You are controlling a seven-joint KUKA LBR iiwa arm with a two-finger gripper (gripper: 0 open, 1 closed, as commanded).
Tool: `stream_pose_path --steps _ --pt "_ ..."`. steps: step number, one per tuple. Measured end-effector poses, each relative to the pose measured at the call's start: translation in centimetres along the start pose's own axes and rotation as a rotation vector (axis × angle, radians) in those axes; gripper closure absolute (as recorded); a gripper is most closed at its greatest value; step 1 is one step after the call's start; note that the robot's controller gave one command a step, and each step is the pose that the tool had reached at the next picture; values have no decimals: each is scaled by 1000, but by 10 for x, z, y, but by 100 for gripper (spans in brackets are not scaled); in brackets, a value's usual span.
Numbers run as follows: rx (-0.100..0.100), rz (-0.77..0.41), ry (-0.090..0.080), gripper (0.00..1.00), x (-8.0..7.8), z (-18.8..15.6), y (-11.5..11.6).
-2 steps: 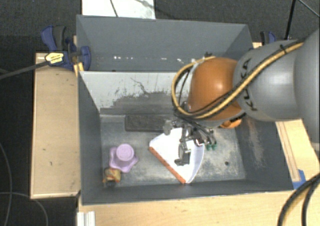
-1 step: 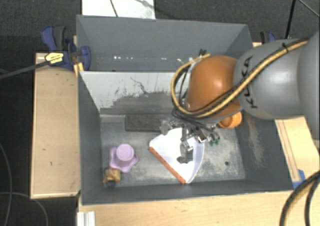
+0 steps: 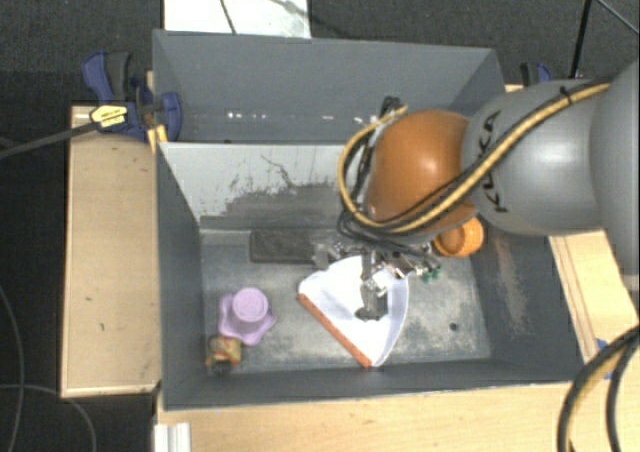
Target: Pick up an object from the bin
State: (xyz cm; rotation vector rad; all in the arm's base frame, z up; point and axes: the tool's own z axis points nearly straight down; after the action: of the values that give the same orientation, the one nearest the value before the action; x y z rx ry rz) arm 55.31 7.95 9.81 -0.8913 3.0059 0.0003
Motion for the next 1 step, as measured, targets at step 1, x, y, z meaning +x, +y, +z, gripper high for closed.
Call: stream_pose_path --steps 1 --pt "0 245 -6 100 -16 23 -2"
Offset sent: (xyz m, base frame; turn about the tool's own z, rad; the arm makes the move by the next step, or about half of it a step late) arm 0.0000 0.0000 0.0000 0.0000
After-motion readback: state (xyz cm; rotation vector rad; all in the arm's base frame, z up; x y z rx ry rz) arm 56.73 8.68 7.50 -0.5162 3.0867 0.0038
